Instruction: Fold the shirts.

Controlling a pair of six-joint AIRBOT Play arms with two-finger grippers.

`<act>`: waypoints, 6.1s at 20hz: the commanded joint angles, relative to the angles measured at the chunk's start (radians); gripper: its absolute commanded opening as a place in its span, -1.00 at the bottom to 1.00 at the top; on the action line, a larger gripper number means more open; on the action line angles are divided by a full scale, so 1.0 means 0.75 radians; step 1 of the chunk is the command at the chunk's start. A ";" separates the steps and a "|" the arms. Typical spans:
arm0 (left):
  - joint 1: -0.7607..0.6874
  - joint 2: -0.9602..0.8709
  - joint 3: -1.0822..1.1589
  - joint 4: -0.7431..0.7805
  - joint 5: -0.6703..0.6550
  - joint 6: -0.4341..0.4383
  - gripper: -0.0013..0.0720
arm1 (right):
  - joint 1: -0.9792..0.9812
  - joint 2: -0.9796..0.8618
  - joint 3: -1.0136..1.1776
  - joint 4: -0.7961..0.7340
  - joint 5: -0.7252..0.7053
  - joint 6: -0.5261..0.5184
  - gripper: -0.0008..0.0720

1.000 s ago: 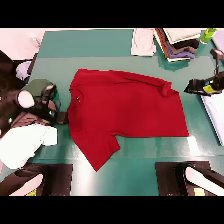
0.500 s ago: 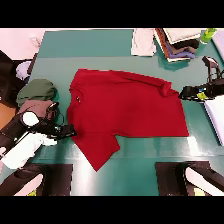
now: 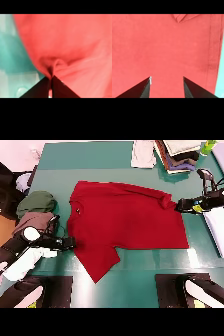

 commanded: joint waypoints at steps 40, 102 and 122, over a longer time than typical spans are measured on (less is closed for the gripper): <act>0.000 0.309 1.679 0.398 -0.437 -0.013 -0.91 | -0.164 0.476 0.717 -0.040 0.105 -0.115 -0.92; -0.001 -0.055 0.469 0.409 -0.366 -0.123 -0.12 | -0.349 0.053 -0.501 -0.082 0.193 -0.144 0.65; 0.000 0.021 0.200 0.369 -0.432 -0.153 0.24 | -0.047 0.200 -0.763 -0.083 -0.023 -0.019 -0.92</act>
